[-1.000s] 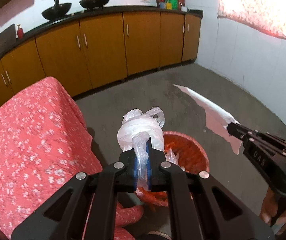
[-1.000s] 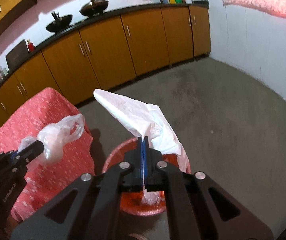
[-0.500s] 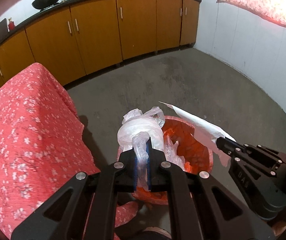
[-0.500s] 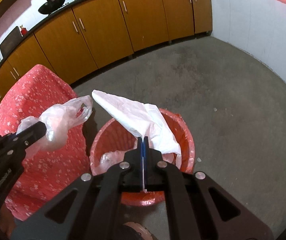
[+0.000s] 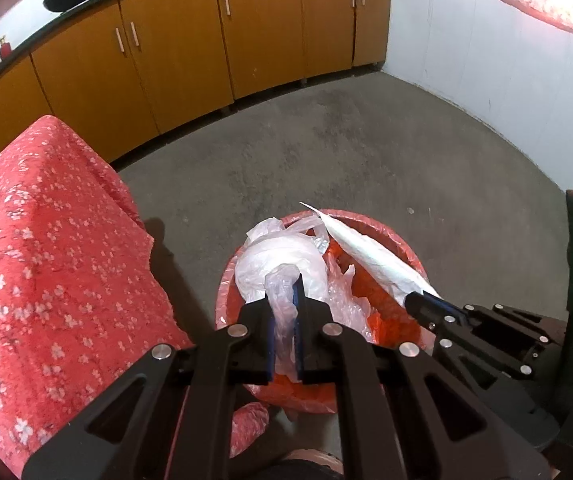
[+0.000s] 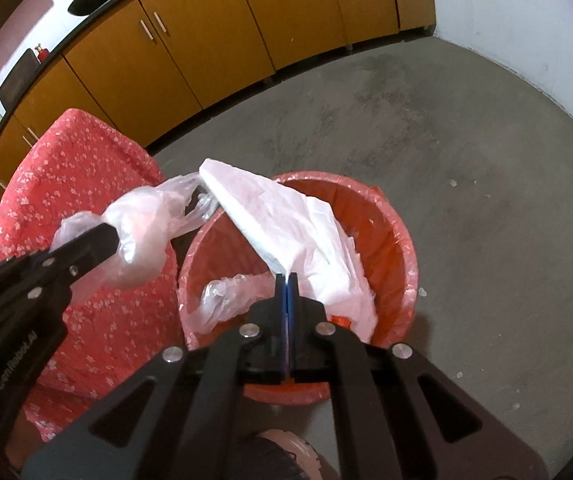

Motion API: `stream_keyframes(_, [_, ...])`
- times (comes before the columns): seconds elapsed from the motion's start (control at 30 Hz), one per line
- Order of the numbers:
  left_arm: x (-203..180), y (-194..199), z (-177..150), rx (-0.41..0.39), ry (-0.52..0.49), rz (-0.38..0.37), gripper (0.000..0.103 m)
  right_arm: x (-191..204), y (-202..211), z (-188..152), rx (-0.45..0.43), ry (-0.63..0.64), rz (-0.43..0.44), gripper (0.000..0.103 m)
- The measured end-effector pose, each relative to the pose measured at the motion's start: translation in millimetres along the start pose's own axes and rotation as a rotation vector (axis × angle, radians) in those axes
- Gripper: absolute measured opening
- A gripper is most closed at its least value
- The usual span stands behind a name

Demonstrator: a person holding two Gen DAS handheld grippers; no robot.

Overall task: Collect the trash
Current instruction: 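Open both tools over the basket to drop the paper and clear bag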

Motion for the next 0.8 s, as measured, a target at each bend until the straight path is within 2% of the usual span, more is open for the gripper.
stream_keyframes(0.1, [1,-3,1,0.003,0.007,-0.002,0.007,0,-1,1,-0.004,0.006,0.004,0.009])
stream_keyframes(0.2, [2,-6,2,0.01,0.019,-0.009,0.01,-3,-1,2,-0.01,0.012,0.004,0.02])
stream_keyframes(0.27, [3,-7,4,0.01,0.024,-0.016,0.012,-4,0,1,-0.01,0.016,0.002,0.021])
stream_keyframes(0.33, [4,-5,5,0.006,0.028,-0.02,0.023,-6,0,0,-0.01,0.013,-0.003,0.021])
stream_keyframes(0.37, [4,-4,5,0.0,0.03,-0.022,0.026,-6,0,0,-0.01,0.012,-0.005,0.021])
stream_keyframes(0.63, [12,10,10,-0.018,0.074,-0.032,0.027,-12,13,1,-0.026,0.008,-0.04,0.021])
stream_keyframes(0.77, [25,32,19,-0.057,0.117,-0.033,0.028,-11,32,11,-0.07,0.014,-0.058,0.029])
stream_keyframes(0.8, [30,40,22,-0.072,0.128,-0.033,0.033,-10,38,14,-0.083,0.015,-0.062,0.033])
Point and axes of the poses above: each gripper's, at about its wrist camera, not at the fingertips, and y roughly against the way its jaws point, x to its left, z to its top, the point moved 9 cm from there along -y, roughly the way its jaws point, and after that the axes turned 8 degrees about y, right-handed, at the moved point
